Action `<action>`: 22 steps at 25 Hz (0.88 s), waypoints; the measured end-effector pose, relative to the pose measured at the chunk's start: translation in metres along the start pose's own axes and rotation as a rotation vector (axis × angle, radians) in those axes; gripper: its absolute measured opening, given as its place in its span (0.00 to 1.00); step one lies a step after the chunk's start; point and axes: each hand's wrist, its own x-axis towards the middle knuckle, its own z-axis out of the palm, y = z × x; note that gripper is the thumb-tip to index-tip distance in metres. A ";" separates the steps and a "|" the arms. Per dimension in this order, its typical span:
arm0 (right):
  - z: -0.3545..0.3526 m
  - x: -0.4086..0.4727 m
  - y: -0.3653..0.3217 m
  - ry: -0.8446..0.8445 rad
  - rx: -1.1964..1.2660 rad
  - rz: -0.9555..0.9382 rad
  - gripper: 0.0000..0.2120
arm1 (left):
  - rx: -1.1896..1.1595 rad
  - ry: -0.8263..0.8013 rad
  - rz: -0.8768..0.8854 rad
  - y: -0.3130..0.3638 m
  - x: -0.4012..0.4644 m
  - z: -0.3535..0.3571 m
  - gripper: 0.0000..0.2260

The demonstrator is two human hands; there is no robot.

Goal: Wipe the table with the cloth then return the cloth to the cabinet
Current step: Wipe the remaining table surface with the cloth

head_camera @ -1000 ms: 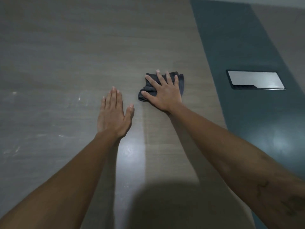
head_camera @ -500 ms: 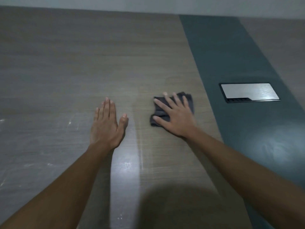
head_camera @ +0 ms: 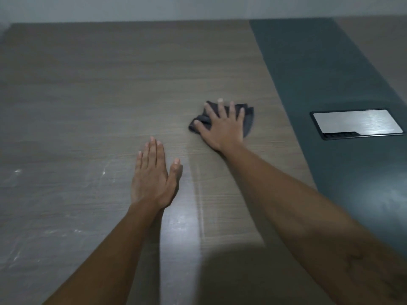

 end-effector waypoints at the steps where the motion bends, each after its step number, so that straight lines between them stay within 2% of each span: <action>1: 0.002 -0.013 -0.015 -0.010 0.002 -0.049 0.36 | -0.026 0.015 -0.018 0.000 0.000 0.000 0.39; 3: 0.003 -0.052 -0.021 -0.029 0.016 -0.161 0.35 | -0.101 0.031 -0.067 -0.002 -0.001 -0.004 0.40; 6: 0.007 -0.111 0.020 0.036 -0.002 -0.321 0.35 | -0.127 0.066 -0.049 -0.023 0.005 -0.016 0.40; 8: 0.005 -0.119 0.063 0.086 -0.023 -0.257 0.36 | -0.089 0.081 -0.023 -0.055 0.015 -0.029 0.40; 11: -0.008 -0.082 0.092 0.041 -0.030 -0.033 0.37 | -0.026 0.070 -0.049 -0.107 0.026 -0.044 0.41; 14: -0.008 -0.030 0.050 0.008 -0.041 0.130 0.37 | 0.007 0.043 -0.064 -0.145 0.031 -0.050 0.42; 16: -0.005 -0.006 0.003 -0.004 -0.005 0.126 0.36 | 0.008 0.040 -0.058 -0.154 0.034 -0.051 0.42; 19: 0.002 -0.008 -0.066 -0.015 -0.017 -0.045 0.36 | -0.027 0.075 -0.033 -0.157 0.037 -0.051 0.41; 22: 0.008 -0.058 -0.099 -0.029 -0.015 -0.238 0.36 | -0.027 0.064 -0.045 -0.156 0.031 -0.044 0.42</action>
